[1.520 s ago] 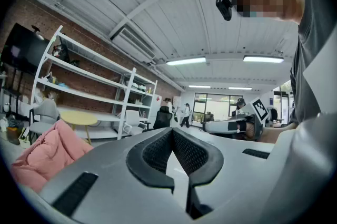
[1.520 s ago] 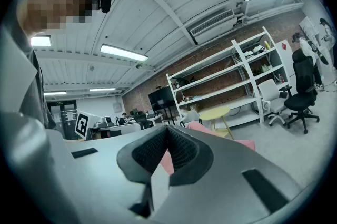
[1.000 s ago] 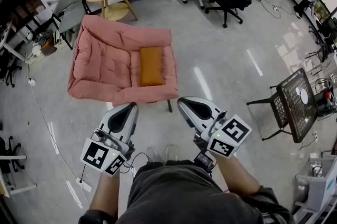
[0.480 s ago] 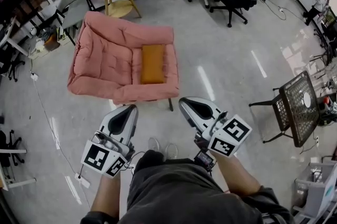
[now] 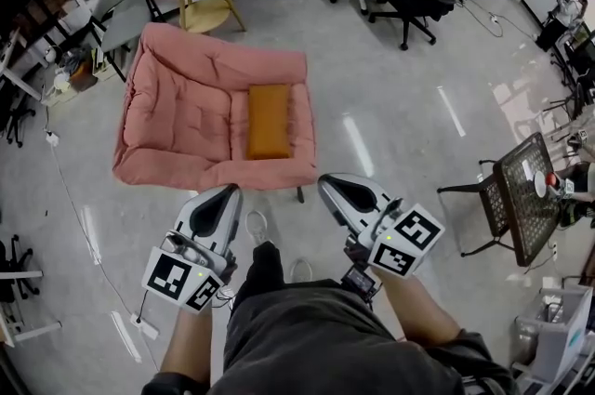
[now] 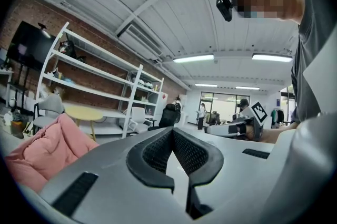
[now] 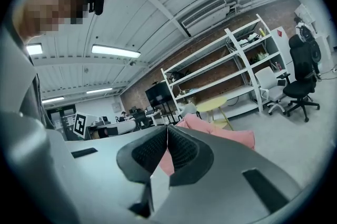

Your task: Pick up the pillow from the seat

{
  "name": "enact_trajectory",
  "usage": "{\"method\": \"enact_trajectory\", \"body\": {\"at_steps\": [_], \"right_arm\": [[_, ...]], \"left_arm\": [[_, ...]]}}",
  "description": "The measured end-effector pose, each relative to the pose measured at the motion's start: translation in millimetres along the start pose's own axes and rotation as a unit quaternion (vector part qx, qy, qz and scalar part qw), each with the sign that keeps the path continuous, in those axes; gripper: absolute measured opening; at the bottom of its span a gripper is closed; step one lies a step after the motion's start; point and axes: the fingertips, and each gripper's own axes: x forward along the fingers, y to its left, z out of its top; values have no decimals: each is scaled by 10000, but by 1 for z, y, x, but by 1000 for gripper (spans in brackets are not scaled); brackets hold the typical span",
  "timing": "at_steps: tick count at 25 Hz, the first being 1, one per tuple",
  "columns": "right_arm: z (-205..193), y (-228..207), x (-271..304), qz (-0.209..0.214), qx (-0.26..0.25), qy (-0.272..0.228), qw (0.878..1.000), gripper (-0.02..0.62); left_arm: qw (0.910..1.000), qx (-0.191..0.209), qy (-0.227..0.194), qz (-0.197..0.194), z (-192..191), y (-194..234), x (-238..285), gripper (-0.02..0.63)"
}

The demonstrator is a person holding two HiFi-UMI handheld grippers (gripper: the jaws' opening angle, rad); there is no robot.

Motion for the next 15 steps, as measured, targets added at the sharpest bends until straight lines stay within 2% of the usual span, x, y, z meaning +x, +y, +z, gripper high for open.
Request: {"method": "enact_trajectory", "body": {"at_steps": [15], "right_arm": [[6,-85,147,-404,259,289,9984,15]], "left_arm": [[9992,-197,257,-237,2,159,75,0]]}}
